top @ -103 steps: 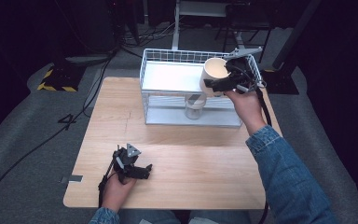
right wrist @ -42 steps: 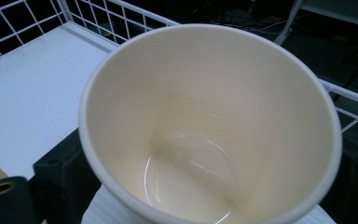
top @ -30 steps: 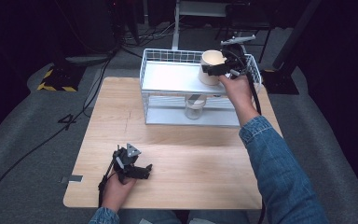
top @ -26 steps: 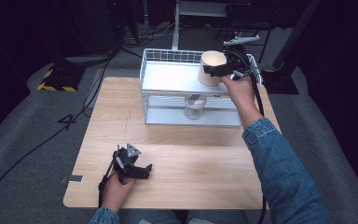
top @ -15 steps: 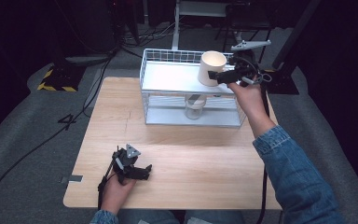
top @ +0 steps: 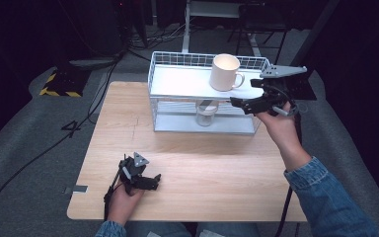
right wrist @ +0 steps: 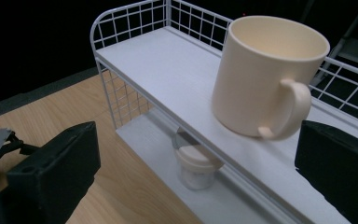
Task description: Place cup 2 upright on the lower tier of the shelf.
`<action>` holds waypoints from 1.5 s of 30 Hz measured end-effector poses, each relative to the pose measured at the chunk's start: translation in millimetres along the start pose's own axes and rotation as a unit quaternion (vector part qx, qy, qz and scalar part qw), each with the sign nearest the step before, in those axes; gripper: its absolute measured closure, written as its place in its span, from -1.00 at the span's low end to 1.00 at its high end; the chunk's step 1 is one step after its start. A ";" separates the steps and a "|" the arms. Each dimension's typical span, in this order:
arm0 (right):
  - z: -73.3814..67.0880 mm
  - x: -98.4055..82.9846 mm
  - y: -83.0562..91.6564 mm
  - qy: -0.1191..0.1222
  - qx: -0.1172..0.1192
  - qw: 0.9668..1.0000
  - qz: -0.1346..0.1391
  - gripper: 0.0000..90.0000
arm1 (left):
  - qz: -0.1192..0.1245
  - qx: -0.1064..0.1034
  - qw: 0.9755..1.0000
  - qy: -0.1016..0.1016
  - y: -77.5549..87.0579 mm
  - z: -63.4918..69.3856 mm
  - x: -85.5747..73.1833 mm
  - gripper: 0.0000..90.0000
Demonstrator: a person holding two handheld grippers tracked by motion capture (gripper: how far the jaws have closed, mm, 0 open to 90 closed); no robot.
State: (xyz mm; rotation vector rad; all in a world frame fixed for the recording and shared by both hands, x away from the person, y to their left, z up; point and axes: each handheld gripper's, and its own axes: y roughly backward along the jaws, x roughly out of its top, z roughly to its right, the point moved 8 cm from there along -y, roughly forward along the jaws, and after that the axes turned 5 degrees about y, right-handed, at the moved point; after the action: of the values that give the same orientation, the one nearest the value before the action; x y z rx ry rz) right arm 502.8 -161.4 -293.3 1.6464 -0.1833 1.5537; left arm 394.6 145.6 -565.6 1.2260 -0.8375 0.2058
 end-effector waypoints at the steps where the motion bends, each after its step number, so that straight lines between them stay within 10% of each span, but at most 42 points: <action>1: 0.0 0.0 0.0 0.000 0.000 1.000 0.000 -0.99 | 0.000 0.000 1.000 0.000 0.0 0.0 0.0 -0.99; 23: -45.3 -86.5 37.4 -0.005 0.038 0.999 0.000 -0.99 | -0.001 0.002 1.000 0.000 -1.4 -0.3 1.7 -0.99; 45: -72.1 -201.8 12.5 -0.052 0.030 0.996 -0.065 -0.94 | -0.001 0.002 1.000 0.000 -1.4 -0.3 1.8 -0.99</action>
State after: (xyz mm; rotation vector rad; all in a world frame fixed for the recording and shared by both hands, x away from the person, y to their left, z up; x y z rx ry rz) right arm 396.5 -209.0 -473.6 1.7512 -0.0836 1.3898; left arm 396.8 144.9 -565.6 1.2293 -0.8364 0.2066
